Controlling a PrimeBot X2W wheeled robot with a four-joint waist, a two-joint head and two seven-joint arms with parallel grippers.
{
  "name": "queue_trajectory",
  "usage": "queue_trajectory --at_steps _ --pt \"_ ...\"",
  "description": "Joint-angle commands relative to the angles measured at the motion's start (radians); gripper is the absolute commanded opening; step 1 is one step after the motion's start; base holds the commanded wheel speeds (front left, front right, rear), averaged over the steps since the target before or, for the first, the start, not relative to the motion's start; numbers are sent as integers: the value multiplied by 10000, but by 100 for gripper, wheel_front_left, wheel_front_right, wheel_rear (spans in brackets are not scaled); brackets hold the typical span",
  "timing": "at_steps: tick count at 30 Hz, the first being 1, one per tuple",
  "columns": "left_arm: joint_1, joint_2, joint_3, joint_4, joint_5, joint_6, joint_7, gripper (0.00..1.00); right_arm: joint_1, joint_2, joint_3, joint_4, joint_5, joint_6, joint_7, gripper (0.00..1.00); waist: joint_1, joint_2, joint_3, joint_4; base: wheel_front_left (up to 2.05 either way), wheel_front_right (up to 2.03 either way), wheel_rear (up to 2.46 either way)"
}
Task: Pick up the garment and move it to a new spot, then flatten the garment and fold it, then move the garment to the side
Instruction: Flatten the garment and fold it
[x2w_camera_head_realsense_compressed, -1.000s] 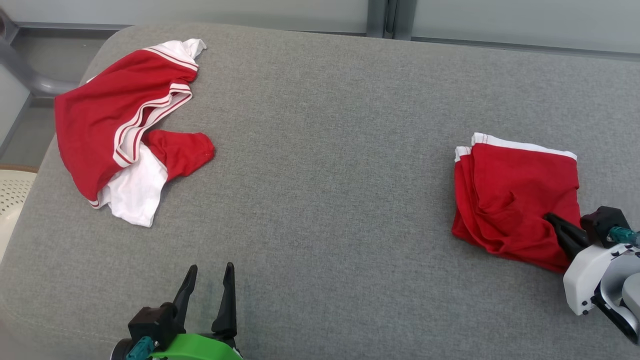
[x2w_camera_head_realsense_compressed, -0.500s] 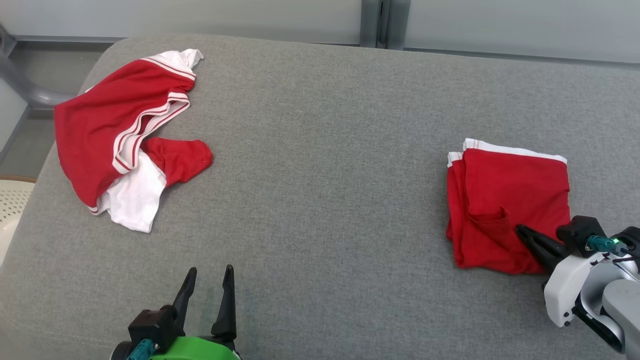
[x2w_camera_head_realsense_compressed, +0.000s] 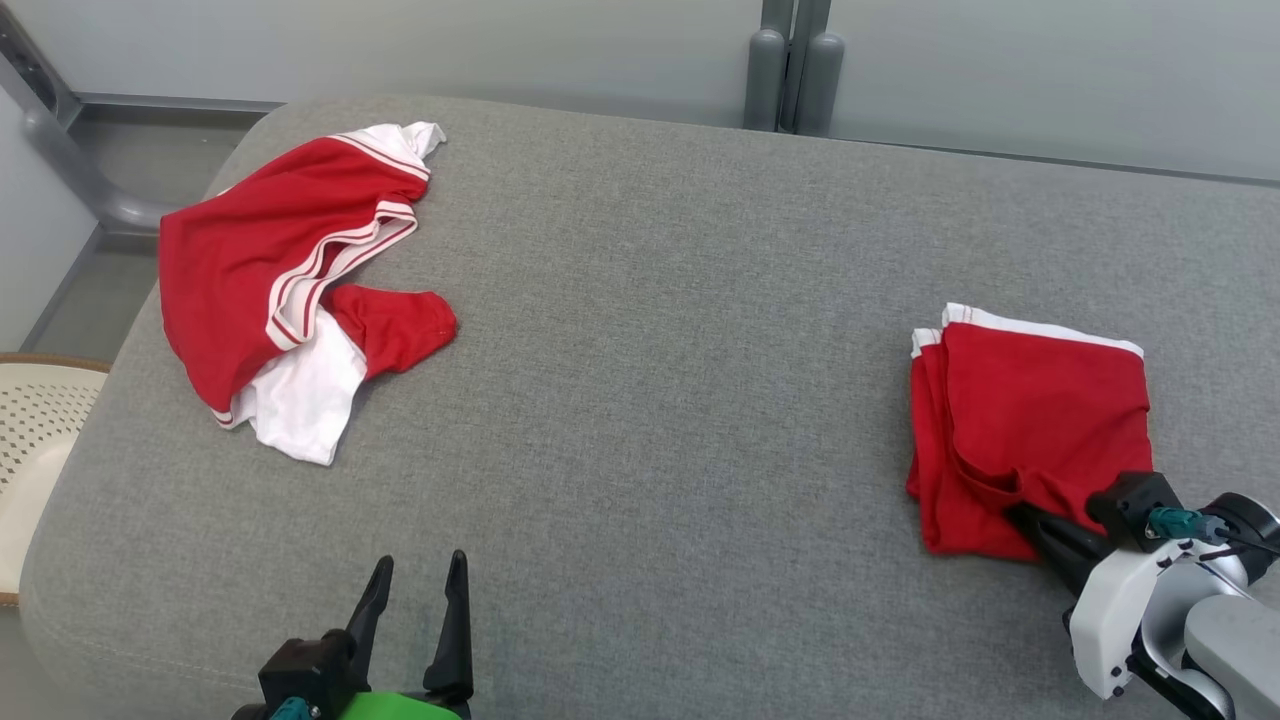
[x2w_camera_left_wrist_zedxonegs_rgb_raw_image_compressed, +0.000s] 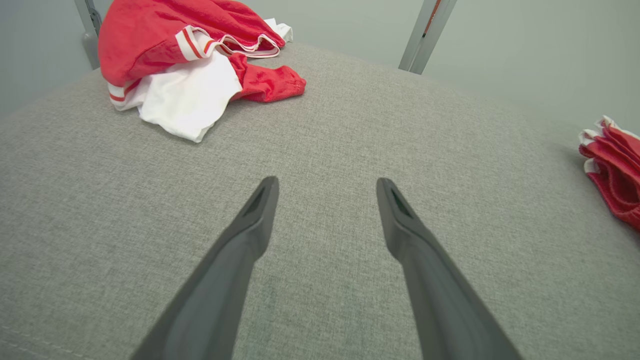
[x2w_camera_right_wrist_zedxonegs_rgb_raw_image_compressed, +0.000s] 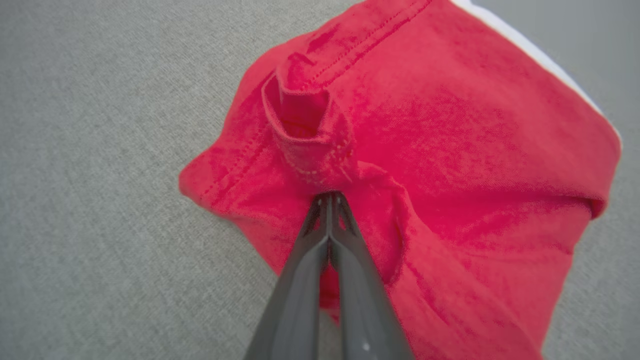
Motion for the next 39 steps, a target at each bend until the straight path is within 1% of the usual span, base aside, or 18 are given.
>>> queue_trajectory --at_steps 1,8,16,20,22,23,24,25,26,27,30,34,39 --pt "120 18 -2 -37 -70 33 -2 100 83 62 65 50 93 -14 -29 0 0 0 -14 28 0 0 0" --pt "181 18 -13 -19 -136 90 -2 100 210 393 407 187 136 -14 -30 0 0 0 -130 64 0 0 0" --pt "534 20 -93 77 -123 150 -2 100 825 1190 244 298 -172 -14 -30 0 0 0 -722 -50 0 0 0" --pt "811 20 -119 91 -155 213 -2 100 1308 1646 -116 215 -383 -14 -30 0 0 0 -1197 -162 0 0 0" --pt "912 20 -41 17 -139 251 -2 100 1480 1767 -667 -44 -640 -14 -30 0 0 0 -1344 -239 0 0 0" --pt "952 21 18 -39 -130 273 -2 100 1633 1836 -1100 -238 -820 -14 -30 0 0 0 -1403 -282 0 0 0" --pt "982 20 76 -87 -106 275 -4 100 1806 1899 -1560 -443 -1014 -14 -30 6 0 0 -1455 -326 0 0 0" --pt "1050 20 140 -117 -62 286 -2 100 2064 1983 -2173 -720 -1357 -14 -30 39 0 0 -1513 -387 0 0 0" --pt "1109 20 195 -149 0 276 -2 100 2384 2072 -2732 -1000 -1702 -14 -28 74 0 0 -1579 -446 0 0 0" --pt "1144 20 244 -185 61 253 -2 100 2650 2130 -3200 -1255 -1992 -14 -29 100 0 0 -1625 -484 0 0 0" --pt "1260 20 460 -313 300 182 -2 100 3622 2493 -5211 -2212 -2926 -14 -30 100 0 0 -1818 -596 0 0 0" --pt "1455 20 786 -518 574 123 -2 100 4958 3144 -7443 -3252 -3936 -14 -29 100 0 0 -1960 -740 0 0 0" --pt "1573 21 1046 -698 731 -23 -2 100 5983 4010 -9339 -3917 -4714 -14 -29 100 0 0 -1945 -835 0 0 0"
